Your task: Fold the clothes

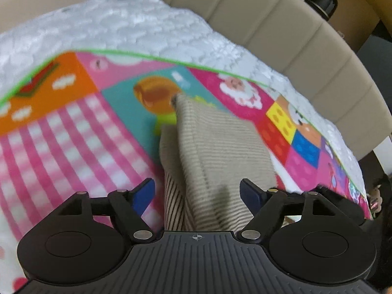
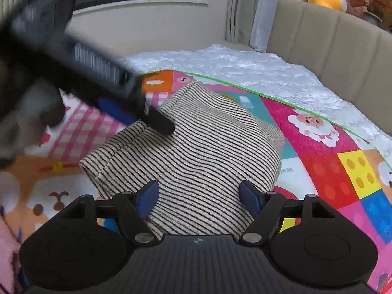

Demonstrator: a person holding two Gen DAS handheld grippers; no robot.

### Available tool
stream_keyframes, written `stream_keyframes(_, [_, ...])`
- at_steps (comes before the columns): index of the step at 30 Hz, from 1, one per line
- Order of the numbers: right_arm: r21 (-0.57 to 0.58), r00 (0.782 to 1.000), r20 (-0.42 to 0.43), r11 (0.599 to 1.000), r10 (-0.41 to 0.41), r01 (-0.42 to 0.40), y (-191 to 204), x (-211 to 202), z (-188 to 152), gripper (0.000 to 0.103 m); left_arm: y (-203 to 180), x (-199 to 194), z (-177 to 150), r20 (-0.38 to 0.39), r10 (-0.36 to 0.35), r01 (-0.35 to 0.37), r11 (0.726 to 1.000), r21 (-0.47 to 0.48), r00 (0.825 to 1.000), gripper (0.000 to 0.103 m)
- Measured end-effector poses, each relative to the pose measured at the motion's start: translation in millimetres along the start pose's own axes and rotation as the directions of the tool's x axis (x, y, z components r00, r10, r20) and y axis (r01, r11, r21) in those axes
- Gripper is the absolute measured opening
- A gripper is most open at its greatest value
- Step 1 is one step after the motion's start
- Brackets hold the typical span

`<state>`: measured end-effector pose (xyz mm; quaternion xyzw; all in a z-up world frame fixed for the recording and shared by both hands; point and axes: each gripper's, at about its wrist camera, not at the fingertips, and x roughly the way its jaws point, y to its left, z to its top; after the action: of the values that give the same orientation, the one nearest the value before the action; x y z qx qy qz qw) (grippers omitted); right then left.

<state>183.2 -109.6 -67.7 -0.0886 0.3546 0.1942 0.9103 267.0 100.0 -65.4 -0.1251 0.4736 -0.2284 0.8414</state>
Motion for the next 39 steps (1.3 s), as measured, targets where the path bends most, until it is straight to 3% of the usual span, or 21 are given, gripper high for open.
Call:
stream_keyframes(6, [0.211,0.998,0.017,0.976,0.057,-0.059,-48.3,-29.0,0.7,0.083,5.7,14.3,-6.3,-0.031,-0.008,0.008,1.000,-0.006,0.999,0.087])
stream_keyframes(12, [0.475,0.996,0.038,0.875,0.083,-0.092,-98.7,-16.3,-3.9,0.085,-1.6,24.5,-11.0,-0.047,-0.022,0.023,0.999,0.024,0.999,0.088])
stream_keyframes(17, [0.566,0.988,-0.013,0.816,0.151,-0.117,-106.5,13.2,-16.0,0.085,-4.4,31.2,-11.6,-0.059,-0.028,0.030,0.999,0.036,0.998,0.088])
stream_keyframes(23, [0.572,0.981,-0.025,0.808,0.191,-0.142,-95.9,26.6,-25.0,0.086,-1.5,37.8,-12.2,-0.077,-0.053,0.054,0.998,0.019,0.996,0.091])
stream_keyframes(29, [0.539,0.979,-0.036,0.829,0.199,-0.148,-87.8,31.4,-20.6,0.086,-1.6,41.0,-11.9,-0.083,-0.073,0.075,0.997,0.020,0.994,0.090])
stream_keyframes(33, [0.504,0.978,-0.016,0.846,0.210,-0.173,-80.5,26.8,-10.2,0.068,-0.7,40.2,-12.8,-0.082,-0.116,0.117,0.993,0.006,0.990,0.079])
stream_keyframes(36, [0.462,0.979,0.068,0.863,0.195,-0.204,-85.2,14.0,1.0,0.065,2.2,35.7,-13.6,-0.068,-0.175,0.174,0.985,-0.020,0.982,0.075])
stream_keyframes(39, [0.461,0.990,0.013,0.878,0.139,-0.129,-92.7,20.8,4.9,0.064,9.0,36.9,-15.4,-0.080,-0.250,0.245,0.967,-0.075,0.965,0.071])
